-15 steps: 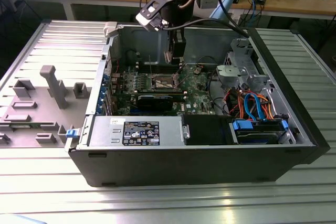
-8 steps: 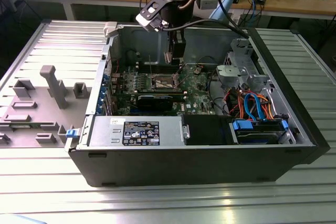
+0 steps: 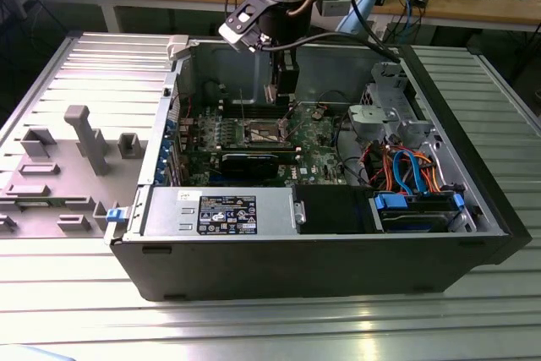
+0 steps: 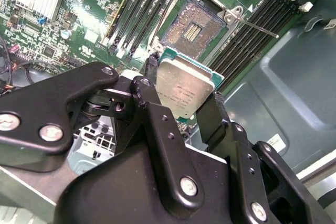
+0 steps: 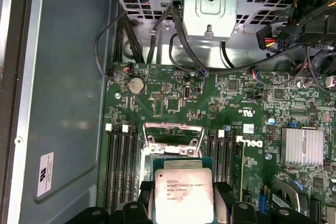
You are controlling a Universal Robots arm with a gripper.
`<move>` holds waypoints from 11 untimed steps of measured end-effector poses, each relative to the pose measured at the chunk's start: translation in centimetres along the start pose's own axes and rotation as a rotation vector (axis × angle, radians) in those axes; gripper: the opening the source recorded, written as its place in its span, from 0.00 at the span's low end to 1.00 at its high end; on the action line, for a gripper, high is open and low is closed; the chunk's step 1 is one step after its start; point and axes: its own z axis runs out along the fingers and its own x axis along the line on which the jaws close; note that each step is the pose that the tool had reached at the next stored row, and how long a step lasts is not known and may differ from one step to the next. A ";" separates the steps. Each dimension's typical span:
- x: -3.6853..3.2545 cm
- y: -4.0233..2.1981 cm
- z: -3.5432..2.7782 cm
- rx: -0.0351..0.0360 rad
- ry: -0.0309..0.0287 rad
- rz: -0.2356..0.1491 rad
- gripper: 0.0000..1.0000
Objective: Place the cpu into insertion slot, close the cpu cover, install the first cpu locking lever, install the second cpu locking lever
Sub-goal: 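Place the cpu into insertion slot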
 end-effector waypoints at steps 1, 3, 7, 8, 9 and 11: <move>0.00 0.00 0.02 0.0000 0.0000 0.000 0.55; 0.00 0.00 0.09 0.0000 0.0000 0.000 0.55; 0.22 -0.07 0.64 0.0001 -0.0015 0.000 0.55; 0.26 -0.07 0.69 0.0001 -0.0016 0.000 0.55; 0.27 -0.07 0.72 0.0001 -0.0016 0.000 0.55; 0.28 -0.07 0.75 0.0002 -0.0018 0.000 0.55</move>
